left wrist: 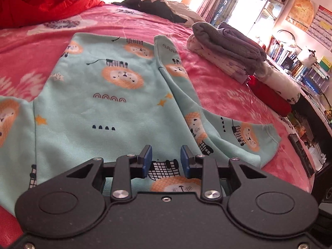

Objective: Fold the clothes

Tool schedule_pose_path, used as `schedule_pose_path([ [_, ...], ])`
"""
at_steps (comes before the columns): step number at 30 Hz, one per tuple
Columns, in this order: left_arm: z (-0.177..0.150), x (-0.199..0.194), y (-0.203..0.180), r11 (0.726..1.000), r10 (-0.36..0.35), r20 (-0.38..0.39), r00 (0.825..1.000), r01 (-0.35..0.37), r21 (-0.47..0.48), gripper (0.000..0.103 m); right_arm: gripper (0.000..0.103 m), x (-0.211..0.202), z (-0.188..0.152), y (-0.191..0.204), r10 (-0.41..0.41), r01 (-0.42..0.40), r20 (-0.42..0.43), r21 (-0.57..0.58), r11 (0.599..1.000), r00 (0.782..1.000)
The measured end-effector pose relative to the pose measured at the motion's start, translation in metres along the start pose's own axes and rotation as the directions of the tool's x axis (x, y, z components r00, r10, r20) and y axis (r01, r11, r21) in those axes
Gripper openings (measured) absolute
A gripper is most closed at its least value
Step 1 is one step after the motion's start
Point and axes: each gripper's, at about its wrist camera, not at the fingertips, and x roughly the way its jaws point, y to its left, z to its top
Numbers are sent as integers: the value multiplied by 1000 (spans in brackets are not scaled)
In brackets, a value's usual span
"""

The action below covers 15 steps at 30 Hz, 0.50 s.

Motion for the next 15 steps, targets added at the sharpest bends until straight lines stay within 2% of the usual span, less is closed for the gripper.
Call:
schedule_pose_path([
  [2,-2,0,-3,1000,-15,1,1000,15,10,28,38,3,0,-6,-19,19,-11,29,999,1000],
  [3,-2,0,-3,1000,-23,-1,1000,23,12,28,32,3,1,-5,-23,23,-5,11,1000,1000],
  [4,-5,3,-3,1000,-18,-14,1000,19,14,28,20,1,2,-3,-22,22,4,-8,1000,1000],
  [6,-12,10,0,1000,2,-44,999,-2,16,28,18,-7,5,-7,-17,16,43,19,1000,999],
  [10,-13,4,1,1000,-16,-25,1000,16,7,28,17,-26,16,-18,-70,65,127,42,997,989],
  [13,-9,-3,-12,998,-28,11,1000,27,62,28,17,-20,10,-17,-121,122,80,1,993,989],
  [15,-10,-1,-21,994,-43,0,999,43,101,28,17,-16,6,-12,-152,155,62,-44,987,986],
])
